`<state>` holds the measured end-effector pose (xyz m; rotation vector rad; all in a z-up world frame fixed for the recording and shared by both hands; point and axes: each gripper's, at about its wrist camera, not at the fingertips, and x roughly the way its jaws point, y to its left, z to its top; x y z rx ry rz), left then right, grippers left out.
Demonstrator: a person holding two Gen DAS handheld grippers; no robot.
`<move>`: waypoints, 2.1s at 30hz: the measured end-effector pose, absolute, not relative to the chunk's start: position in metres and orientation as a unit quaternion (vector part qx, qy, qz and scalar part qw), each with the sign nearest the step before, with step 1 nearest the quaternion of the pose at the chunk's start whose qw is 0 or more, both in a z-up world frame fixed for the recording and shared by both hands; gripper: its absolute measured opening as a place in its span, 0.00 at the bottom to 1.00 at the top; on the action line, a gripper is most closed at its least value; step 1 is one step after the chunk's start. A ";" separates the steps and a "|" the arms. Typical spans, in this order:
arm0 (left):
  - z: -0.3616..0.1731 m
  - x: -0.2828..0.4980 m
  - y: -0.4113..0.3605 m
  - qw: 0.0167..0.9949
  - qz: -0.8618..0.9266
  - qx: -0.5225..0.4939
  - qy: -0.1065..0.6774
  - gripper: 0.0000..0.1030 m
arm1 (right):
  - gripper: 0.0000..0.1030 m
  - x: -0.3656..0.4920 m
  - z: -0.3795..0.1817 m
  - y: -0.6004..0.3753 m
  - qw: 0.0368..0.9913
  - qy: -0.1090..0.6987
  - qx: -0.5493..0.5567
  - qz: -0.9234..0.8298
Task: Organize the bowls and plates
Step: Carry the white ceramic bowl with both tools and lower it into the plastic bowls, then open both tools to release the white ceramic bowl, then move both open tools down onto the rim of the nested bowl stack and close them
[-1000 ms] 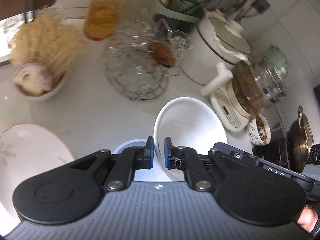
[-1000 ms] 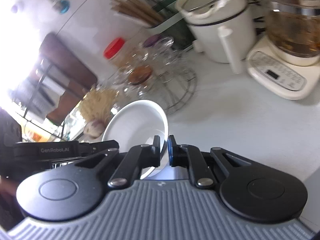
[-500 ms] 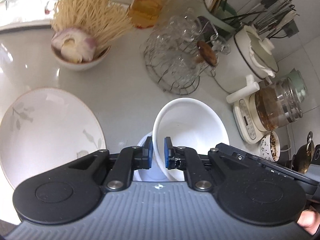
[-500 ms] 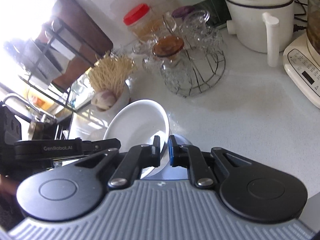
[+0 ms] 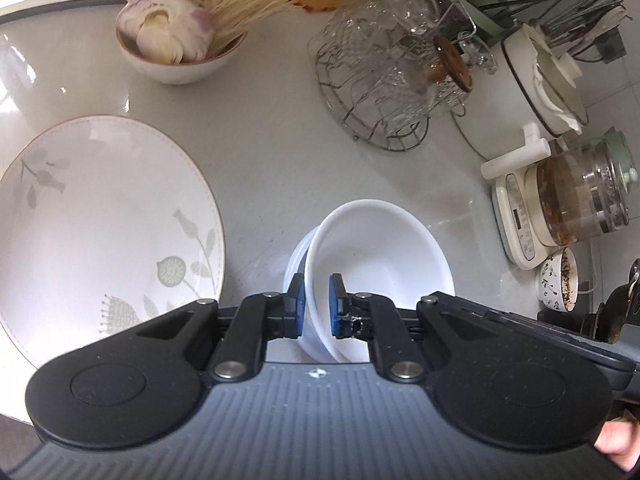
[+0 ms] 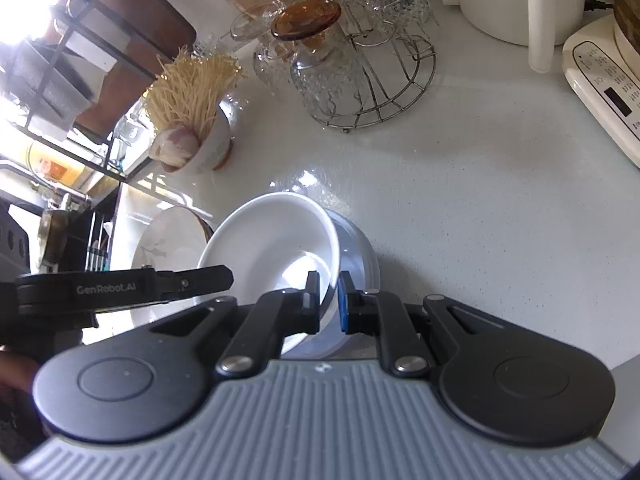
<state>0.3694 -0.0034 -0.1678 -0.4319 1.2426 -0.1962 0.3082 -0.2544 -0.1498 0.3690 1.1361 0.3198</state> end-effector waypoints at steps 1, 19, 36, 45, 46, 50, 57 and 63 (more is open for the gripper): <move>-0.168 0.369 -0.003 0.787 -0.090 -0.200 0.577 0.12 | 0.13 0.309 -0.149 -0.254 0.815 0.532 0.172 0.151; -0.166 0.369 0.000 0.807 -0.072 -0.172 0.560 0.46 | 0.53 0.326 -0.152 -0.267 0.832 0.512 0.169 0.128; -0.177 0.367 -0.007 0.801 -0.074 -0.161 0.572 0.46 | 0.29 0.337 -0.206 -0.263 0.776 0.575 0.217 0.138; -0.186 0.369 -0.018 0.784 -0.086 -0.159 0.593 0.52 | 0.15 0.333 -0.206 -0.274 0.780 0.569 0.224 0.133; -0.187 0.370 -0.021 0.784 -0.087 -0.158 0.594 0.53 | 0.15 0.333 -0.205 -0.276 0.781 0.568 0.223 0.133; -0.190 0.374 -0.030 0.780 -0.094 -0.154 0.600 0.53 | 0.15 0.332 -0.204 -0.282 0.785 0.565 0.219 0.128; -0.198 0.383 -0.048 0.771 -0.101 -0.155 0.609 0.53 | 0.15 0.331 -0.201 -0.293 0.788 0.564 0.210 0.126; -0.207 0.389 -0.065 0.762 -0.104 -0.155 0.620 0.53 | 0.15 0.330 -0.200 -0.302 0.790 0.566 0.203 0.125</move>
